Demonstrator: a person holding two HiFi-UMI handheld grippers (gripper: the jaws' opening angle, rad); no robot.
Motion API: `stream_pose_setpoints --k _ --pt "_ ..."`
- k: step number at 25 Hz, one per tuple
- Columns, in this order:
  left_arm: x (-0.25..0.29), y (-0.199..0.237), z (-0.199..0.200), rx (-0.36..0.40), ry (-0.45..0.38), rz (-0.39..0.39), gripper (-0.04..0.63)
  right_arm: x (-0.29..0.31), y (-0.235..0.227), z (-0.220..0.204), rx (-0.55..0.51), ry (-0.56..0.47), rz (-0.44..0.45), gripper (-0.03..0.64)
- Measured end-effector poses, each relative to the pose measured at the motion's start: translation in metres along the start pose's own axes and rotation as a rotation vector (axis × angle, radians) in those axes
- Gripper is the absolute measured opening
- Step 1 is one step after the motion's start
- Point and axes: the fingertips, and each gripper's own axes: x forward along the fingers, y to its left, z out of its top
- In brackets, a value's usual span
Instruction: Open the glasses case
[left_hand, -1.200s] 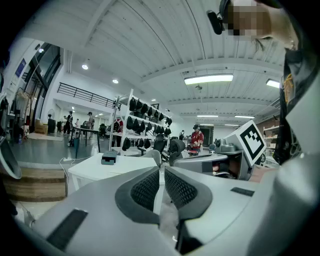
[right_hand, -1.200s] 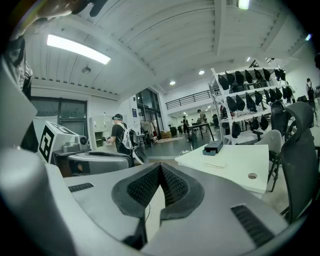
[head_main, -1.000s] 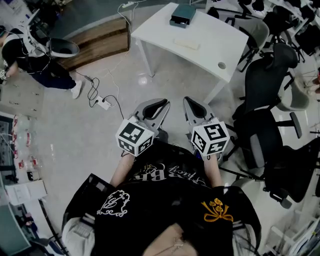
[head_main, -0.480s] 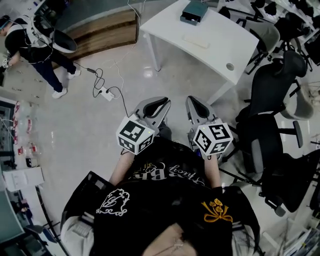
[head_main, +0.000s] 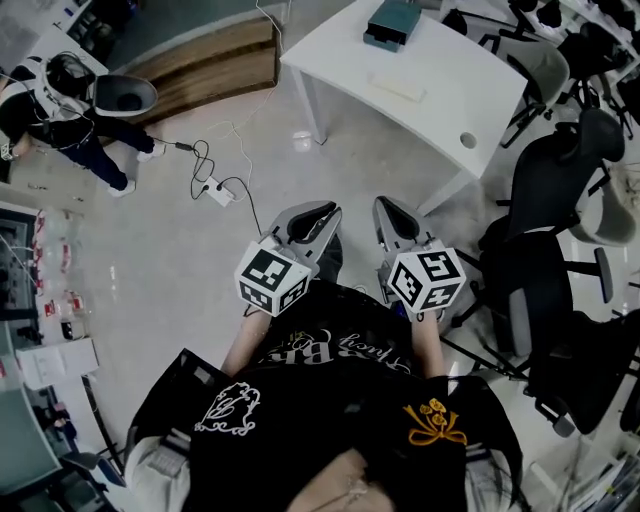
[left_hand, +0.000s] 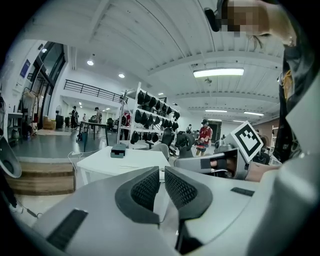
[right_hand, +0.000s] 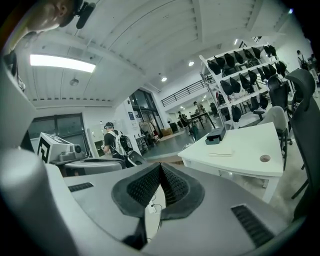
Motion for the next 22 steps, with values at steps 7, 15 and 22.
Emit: stream_pose_setpoints --k 7,15,22 --pt "0.044 0.057 0.008 -0.024 0.025 -0.054 0.041 0.059 -0.030 0.012 0.001 0.029 -0.064 0.015" --pt "0.107 0.149 0.033 0.009 0.063 -0.154 0.041 0.151 -0.069 0.045 0.068 0.031 -0.157 0.015" --pt "0.147 0.228 0.056 -0.002 0.052 -0.229 0.041 0.227 -0.089 0.067 0.077 0.053 -0.231 0.015"
